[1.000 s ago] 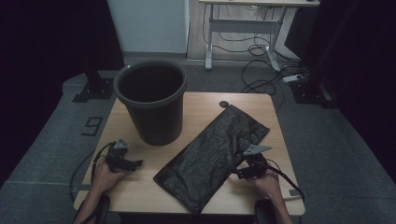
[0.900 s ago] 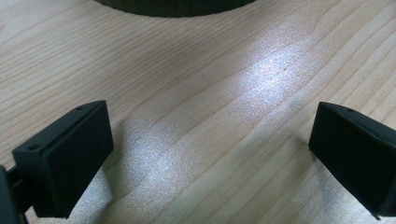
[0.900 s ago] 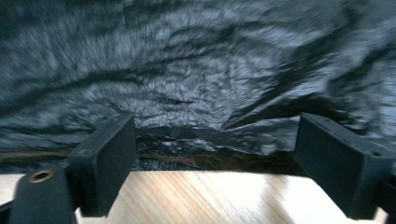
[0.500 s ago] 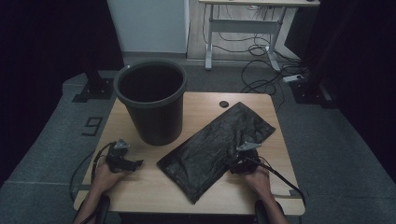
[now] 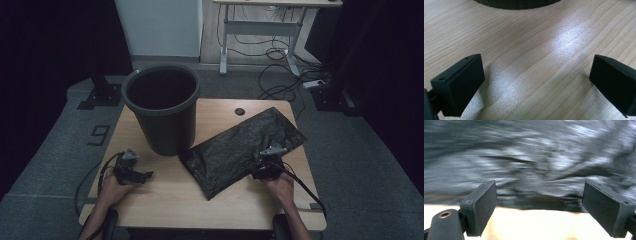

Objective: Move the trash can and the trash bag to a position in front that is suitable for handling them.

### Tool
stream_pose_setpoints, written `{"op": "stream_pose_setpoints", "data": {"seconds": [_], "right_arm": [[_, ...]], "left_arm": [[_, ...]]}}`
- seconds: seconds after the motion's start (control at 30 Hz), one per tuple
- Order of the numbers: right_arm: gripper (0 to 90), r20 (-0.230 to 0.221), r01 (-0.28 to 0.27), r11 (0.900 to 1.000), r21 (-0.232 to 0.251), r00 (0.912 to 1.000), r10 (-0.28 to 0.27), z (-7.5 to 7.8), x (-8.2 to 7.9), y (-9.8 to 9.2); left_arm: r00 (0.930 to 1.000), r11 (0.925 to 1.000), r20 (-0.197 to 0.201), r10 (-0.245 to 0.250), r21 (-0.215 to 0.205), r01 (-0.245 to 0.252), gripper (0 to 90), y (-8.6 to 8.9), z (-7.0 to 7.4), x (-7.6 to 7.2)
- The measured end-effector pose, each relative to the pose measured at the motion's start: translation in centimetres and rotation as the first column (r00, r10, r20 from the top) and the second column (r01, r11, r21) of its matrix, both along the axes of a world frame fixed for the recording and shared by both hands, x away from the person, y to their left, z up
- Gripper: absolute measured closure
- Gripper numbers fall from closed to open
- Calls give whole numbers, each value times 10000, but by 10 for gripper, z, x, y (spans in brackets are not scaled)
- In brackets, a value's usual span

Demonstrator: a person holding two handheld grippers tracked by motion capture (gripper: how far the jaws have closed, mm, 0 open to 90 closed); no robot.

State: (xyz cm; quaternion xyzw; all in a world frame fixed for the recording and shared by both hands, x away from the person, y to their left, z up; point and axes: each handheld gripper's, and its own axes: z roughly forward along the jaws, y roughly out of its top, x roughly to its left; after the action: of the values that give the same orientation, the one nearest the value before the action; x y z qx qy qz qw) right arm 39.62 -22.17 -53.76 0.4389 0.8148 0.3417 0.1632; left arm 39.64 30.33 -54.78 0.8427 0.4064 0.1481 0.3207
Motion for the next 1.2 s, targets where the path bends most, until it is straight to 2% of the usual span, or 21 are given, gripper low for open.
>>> {"op": "stream_pose_setpoints", "data": {"seconds": [0.07, 0.1, 0.13, 0.23, 0.3, 0.33, 0.37, 0.4, 0.43, 0.47, 0.5, 0.57, 0.67, 0.7, 0.9, 1.07, 1.2], "right_arm": [[119, -24, -703, 9969, 359, 9975, 705, 3, -12, 13], [115, 195, -1319, 9911, 180, 9911, 1316, 4, -19, 28], [115, 195, -1319, 9911, 180, 9911, 1316, 4, -19, 28], [107, 238, -2028, 9792, 12, 9789, 2028, 1, -23, 53], [108, -41, -2333, 9719, -307, 9724, 2333, -9, -19, 70], [108, -41, -2333, 9719, -307, 9724, 2333, -9, -19, 70], [81, 41, -2278, 9730, -360, 9736, 2281, -12, -18, 71], [87, 151, -2027, 9788, -276, 9790, 2032, -14, -15, 70], [99, 134, -1897, 9814, -299, 9817, 1901, -13, -12, 68], [111, 14, -1535, 9875, -355, 9881, 1537, -11, -5, 63], [111, 14, -1535, 9875, -355, 9881, 1537, -11, -5, 63], [111, 31, -1064, 9938, -324, 9943, 1066, -12, 4, 56], [115, 56, -288, 9991, -306, 9996, 290, -12, 25, 45], [115, 56, -288, 9991, -306, 9996, 290, -12, 25, 45], [115, 3, 728, 9968, -325, 9973, -728, -12, 59, 27], [114, -10, 1165, 9927, -325, 9932, -1166, -12, 69, 19], [115, 100, 1442, 9892, -263, 9895, -1440, -13, 74, 22]], "left_arm": [[10000, 10000, -3, 0, 7, 0, 0, 0, 0, 0], [10000, 10000, -6, 2, 7, -2, 0, 0, 0, 0], [10000, 10000, -6, 2, 7, -2, 0, 0, 0, 0], [10000, 10000, -6, 5, 9, -5, 0, 0, 0, 0], [10000, 10000, -5, 4, 9, -4, 0, 0, 0, 0], [10000, 10000, -4, 3, 9, -3, 0, 0, 0, 0], [10000, 10000, -2, 4, 6, -4, 0, 0, 0, 0], [10000, 10000, -2, 5, 6, -5, 0, 0, 0, 0], [10000, 10000, -4, 7, 6, -7, 0, 0, 0, 0], [10000, 10000, -4, 5, 10, -5, 0, 0, 0, 0], [10000, 10000, -4, 6, 9, -6, 0, 0, 0, 0], [10000, 10000, -6, 3, 10, -3, 0, 0, 0, 0], [10000, 10000, -5, 5, 9, -5, 0, 0, 0, 0], [10000, 10000, -5, 6, 8, -6, 0, 0, 0, 0], [10000, 10000, -6, 5, 8, -5, 0, 0, 0, 0], [10000, 10000, -3, -6, 19, 6, 0, -1, 0, 0], [10000, 10000, -2, -12, 21, 12, 0, -1, 0, 0]]}}
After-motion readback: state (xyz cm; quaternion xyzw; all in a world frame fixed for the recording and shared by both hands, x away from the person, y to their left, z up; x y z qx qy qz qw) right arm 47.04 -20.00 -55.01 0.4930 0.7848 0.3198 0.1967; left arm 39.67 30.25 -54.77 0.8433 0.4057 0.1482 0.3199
